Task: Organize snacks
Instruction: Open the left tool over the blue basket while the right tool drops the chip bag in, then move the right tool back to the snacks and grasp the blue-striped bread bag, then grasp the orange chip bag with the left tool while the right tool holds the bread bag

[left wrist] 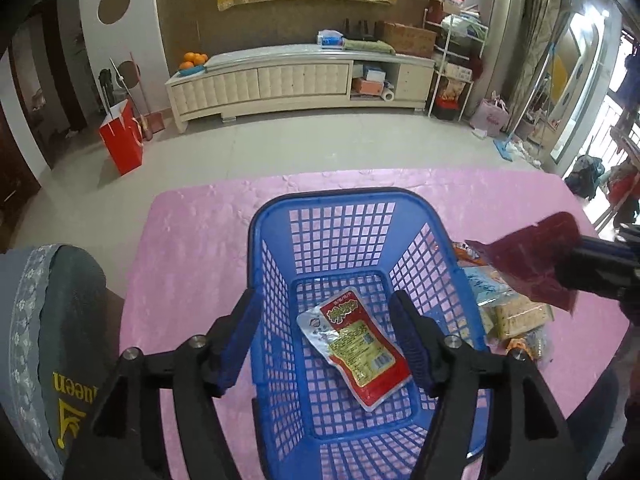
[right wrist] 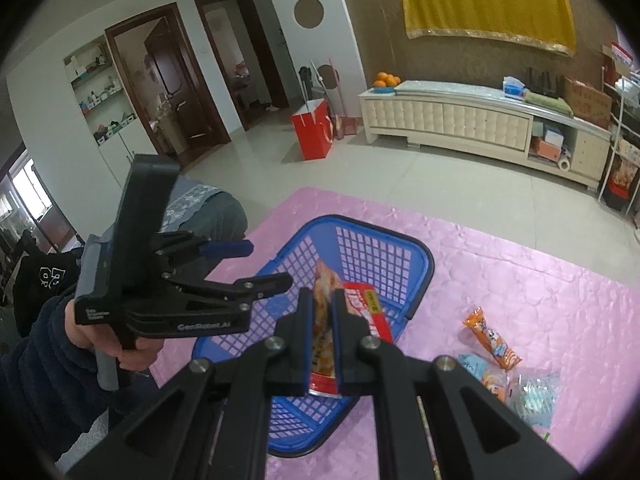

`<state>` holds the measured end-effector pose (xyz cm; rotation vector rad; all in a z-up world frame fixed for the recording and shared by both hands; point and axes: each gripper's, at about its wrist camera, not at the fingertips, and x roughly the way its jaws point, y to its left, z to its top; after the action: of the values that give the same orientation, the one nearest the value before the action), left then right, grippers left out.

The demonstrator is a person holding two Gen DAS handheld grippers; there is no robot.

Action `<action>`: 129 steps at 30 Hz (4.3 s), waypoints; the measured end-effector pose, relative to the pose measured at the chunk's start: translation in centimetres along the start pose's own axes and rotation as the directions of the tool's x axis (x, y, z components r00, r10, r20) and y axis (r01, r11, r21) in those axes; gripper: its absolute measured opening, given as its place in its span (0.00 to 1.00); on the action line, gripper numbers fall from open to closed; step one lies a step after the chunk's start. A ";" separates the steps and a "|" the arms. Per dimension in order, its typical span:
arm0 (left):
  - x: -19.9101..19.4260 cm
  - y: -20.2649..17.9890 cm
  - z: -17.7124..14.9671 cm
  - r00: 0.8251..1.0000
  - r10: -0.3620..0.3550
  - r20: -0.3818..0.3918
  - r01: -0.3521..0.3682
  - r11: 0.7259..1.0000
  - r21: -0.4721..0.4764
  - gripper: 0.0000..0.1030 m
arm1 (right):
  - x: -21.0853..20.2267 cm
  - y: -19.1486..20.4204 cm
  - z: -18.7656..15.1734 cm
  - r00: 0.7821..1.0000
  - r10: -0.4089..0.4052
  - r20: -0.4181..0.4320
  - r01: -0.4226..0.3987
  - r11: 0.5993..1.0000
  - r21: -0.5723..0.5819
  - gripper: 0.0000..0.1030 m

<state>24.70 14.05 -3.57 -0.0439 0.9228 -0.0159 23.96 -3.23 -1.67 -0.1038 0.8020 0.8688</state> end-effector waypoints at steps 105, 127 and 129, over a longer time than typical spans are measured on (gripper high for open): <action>9.3 -22.4 -12.2 0.968 -0.059 -0.243 0.102 0.980 0.170 0.79 | 0.1 -18.5 -20.5 0.904 -0.171 -0.393 0.291 0.918 0.269 0.87; 10.7 -24.0 -11.9 0.957 -0.111 -0.268 0.184 0.947 0.265 0.79 | -1.9 -19.3 -21.7 0.887 -0.223 -0.404 0.330 0.918 0.217 0.57; 10.9 -24.6 -11.8 0.955 -0.124 -0.271 0.201 0.939 0.279 0.79 | -3.0 -19.7 -21.9 0.889 -0.234 -0.395 0.338 0.915 0.219 0.57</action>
<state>21.98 -11.24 -18.29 0.1721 1.1584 -0.3259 24.09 -26.69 -19.66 -0.1298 1.2166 0.4461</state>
